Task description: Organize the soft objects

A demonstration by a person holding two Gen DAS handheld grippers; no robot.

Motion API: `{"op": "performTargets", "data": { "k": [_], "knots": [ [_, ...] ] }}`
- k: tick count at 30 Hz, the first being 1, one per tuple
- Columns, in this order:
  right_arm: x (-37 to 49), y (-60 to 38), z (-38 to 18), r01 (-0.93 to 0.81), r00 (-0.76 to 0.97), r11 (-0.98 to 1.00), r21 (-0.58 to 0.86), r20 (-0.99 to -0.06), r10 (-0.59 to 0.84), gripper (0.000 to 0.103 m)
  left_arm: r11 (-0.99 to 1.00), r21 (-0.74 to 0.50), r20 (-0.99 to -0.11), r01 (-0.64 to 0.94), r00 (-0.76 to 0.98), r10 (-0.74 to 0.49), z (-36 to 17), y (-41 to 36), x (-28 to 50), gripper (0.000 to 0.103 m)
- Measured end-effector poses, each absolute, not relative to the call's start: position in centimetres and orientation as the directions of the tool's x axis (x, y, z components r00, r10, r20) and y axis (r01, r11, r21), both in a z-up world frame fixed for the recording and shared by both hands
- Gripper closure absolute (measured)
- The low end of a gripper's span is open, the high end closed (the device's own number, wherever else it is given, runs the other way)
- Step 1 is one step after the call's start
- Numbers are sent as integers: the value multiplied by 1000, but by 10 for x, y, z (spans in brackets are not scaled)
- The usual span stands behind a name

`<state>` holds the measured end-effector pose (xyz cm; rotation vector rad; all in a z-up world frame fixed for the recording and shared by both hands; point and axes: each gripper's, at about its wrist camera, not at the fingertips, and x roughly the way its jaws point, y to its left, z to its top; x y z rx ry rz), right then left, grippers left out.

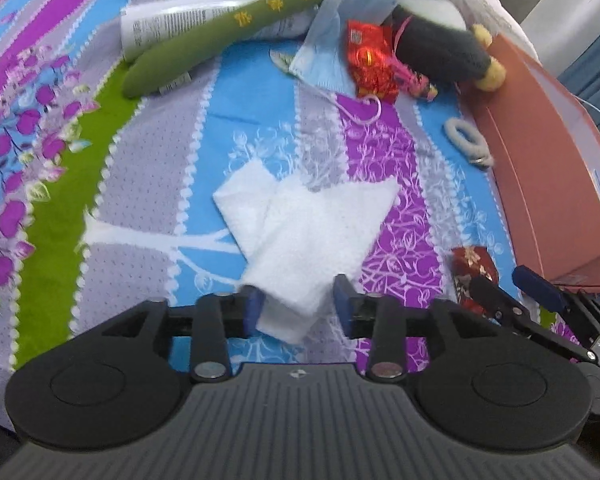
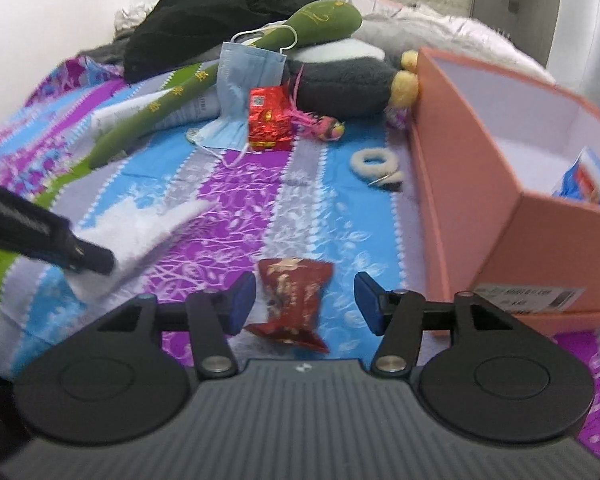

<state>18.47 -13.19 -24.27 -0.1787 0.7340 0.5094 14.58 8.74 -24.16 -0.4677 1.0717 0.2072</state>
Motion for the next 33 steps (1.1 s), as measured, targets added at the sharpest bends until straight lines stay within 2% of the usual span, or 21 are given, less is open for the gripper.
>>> {"op": "performTargets", "data": {
  "k": [5,9,11,16,17,21,24,33],
  "knots": [
    [184,-130,-247,-514,611,857,43,-683,400,48,889,-249,-885,-385,463,-47,-248,82,151,54],
    [184,-130,-251,-516,604,856,44,-690,399,57,893,-233,-885,-385,464,-31,-250,78,155,54],
    [185,-130,-254,-514,592,856,51,-701,397,66,899,-219,-887,-380,461,-21,-251,75,157,54],
    [186,-124,-259,-517,587,855,30,-715,380,70,929,-154,-891,-338,454,17,-254,61,162,56],
    [185,-124,-258,-517,587,856,29,-716,378,70,932,-143,-891,-332,453,24,-254,59,163,58],
    [185,-126,-256,-514,590,858,23,-716,372,74,950,-124,-891,-287,453,20,-257,48,170,85],
    [184,-128,-255,-513,589,858,26,-716,374,76,969,-73,-890,-235,454,44,-258,35,175,95],
    [184,-137,-236,-498,608,865,60,-687,398,78,962,-123,-860,-243,511,19,-230,40,175,99]
  ]
}}
